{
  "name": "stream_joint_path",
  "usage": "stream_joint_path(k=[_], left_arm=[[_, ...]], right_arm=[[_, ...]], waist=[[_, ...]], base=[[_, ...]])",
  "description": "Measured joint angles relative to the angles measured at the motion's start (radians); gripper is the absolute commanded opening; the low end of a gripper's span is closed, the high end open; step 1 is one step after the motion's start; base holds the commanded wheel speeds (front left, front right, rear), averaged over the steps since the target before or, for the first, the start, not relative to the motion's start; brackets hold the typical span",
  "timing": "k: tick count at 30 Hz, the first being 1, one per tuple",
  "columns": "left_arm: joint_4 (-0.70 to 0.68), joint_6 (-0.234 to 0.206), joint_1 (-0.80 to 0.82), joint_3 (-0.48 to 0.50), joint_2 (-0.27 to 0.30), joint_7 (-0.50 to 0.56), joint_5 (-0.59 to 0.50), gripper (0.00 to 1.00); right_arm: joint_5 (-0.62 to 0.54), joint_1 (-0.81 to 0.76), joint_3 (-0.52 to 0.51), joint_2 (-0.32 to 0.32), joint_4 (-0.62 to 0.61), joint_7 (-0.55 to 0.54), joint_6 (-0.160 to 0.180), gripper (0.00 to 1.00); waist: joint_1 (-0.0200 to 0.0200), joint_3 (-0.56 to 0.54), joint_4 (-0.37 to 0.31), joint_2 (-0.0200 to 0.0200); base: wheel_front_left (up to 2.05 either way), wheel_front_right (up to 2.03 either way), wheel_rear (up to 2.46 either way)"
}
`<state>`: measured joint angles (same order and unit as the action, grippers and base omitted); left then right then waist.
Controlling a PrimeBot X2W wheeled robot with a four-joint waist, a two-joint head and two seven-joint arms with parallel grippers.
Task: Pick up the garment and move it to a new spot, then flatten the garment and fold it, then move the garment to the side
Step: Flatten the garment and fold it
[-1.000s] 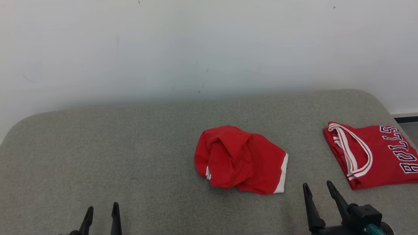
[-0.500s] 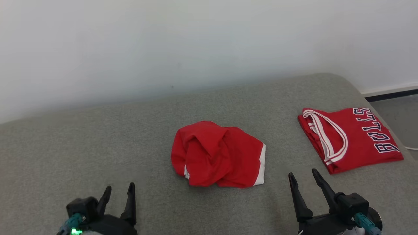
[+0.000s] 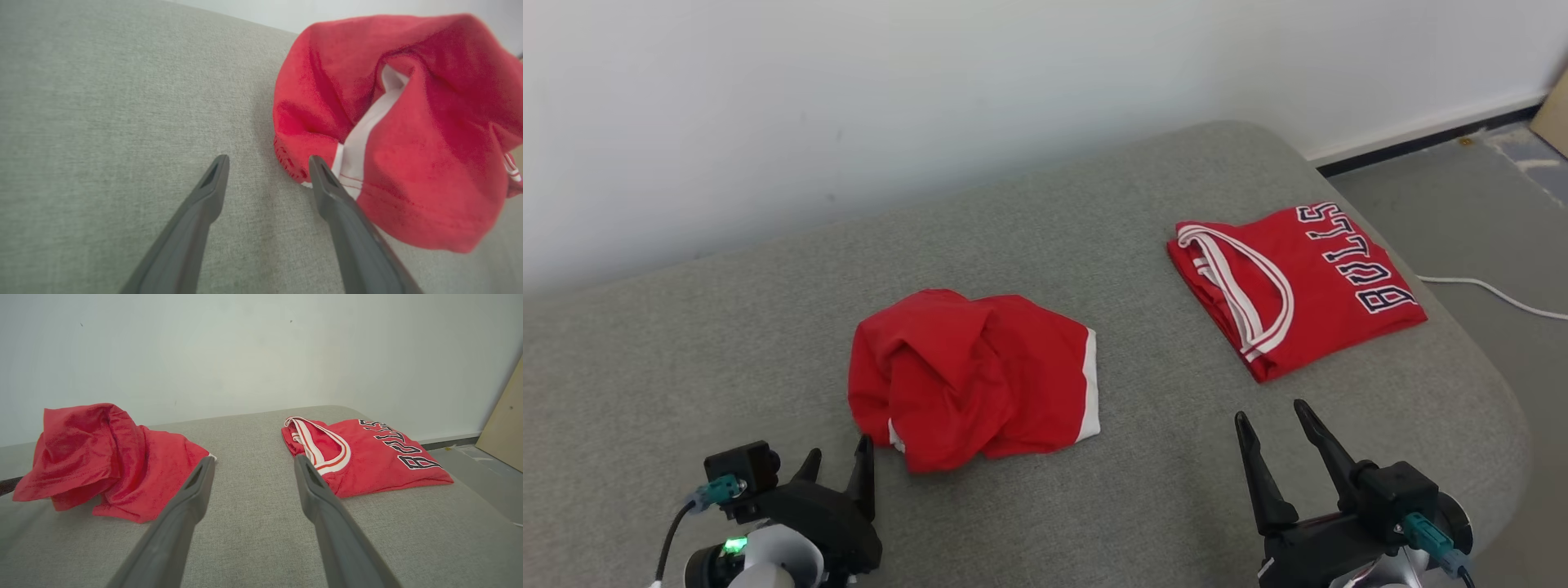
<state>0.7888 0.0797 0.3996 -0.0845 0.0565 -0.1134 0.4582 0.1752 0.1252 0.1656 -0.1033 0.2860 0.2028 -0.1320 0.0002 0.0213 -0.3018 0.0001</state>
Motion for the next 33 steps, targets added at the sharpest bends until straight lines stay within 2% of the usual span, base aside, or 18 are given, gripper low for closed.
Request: stream_joint_path(k=[3,5,9,17,21,27,33], left_arm=[[0.057,-0.013,0.031,-0.007,-0.003,0.008,0.015,1.00],[0.096,-0.039,0.051,-0.006,-0.004,0.012,0.016,1.00],[0.150,-0.052,0.087,-0.007,-0.004,0.009,0.029,1.00],[0.211,-0.012,0.144,-0.042,-0.005,-0.010,0.081,1.00],[0.209,0.018,0.164,-0.098,-0.006,-0.026,0.144,0.00],[0.154,0.036,0.213,-0.213,-0.006,-0.081,0.230,0.00],[0.094,0.041,0.252,-0.284,-0.007,-0.126,0.262,0.00]], right_arm=[[0.000,0.002,0.000,-0.003,-0.003,0.000,0.000,1.00],[0.001,0.004,0.004,-0.004,-0.004,0.000,0.000,1.00],[0.007,0.010,0.007,-0.006,-0.006,0.001,0.000,1.00],[0.008,0.012,0.007,-0.008,-0.009,0.003,0.000,1.00],[0.008,0.015,0.007,-0.008,-0.009,0.000,0.000,1.00],[0.008,0.019,0.001,-0.008,-0.006,0.000,0.000,1.00],[0.005,0.016,-0.009,-0.004,-0.002,0.002,0.000,1.00]], waist=[[0.0000,0.016,-0.031,0.0000],[0.0000,0.026,-0.050,0.0000],[0.0000,0.044,-0.078,0.0000],[-0.0001,0.063,-0.099,0.0000],[-0.0001,0.065,-0.096,0.0001],[-0.0001,0.065,-0.082,0.0000],[-0.0001,0.053,-0.059,0.0000]], base=[[0.00,0.00,0.00],[0.00,0.00,0.00],[0.00,0.00,0.00],[0.00,0.00,0.00],[0.00,0.00,0.00],[0.00,0.00,0.00],[0.00,0.00,0.00]])
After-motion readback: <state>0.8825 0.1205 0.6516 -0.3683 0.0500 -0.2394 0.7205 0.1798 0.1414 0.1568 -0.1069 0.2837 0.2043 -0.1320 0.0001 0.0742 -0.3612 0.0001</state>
